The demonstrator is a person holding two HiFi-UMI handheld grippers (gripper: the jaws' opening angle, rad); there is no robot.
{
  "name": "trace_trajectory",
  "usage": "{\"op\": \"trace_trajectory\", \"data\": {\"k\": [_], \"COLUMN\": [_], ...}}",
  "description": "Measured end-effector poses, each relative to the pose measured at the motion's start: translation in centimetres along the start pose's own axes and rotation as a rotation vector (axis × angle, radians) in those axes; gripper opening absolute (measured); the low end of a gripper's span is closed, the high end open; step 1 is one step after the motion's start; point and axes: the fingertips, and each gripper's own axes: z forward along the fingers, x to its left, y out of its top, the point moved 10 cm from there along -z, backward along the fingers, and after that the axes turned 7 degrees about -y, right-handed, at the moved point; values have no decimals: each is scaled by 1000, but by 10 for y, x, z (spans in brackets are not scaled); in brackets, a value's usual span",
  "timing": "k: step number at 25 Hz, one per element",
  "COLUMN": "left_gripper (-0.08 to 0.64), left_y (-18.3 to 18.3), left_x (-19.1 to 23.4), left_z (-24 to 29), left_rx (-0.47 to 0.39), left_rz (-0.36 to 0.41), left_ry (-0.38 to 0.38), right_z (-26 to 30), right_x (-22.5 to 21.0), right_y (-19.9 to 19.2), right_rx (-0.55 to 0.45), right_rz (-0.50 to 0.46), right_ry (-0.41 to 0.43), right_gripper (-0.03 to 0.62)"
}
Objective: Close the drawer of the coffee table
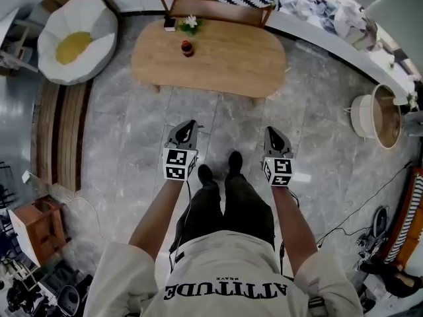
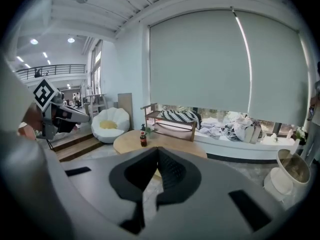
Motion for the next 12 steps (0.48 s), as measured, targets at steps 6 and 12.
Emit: {"op": "trace_trajectory", "data": {"k": [6,12], "left_gripper": [20,20], "left_y": [31,49], "left_x": [1,-1], "left_z": [-56,-105], "left_rx": [-29,-69], "left_rz": [78,117], "left_ry": [-43,-59], "right_z": [-49,-100], "right_x": [10,26], "right_y": [38,63], "right_rx": [-42,-88], "right_rz": [-20,-25], "right_ry": [-4,-16], "right_gripper": [18,18]}}
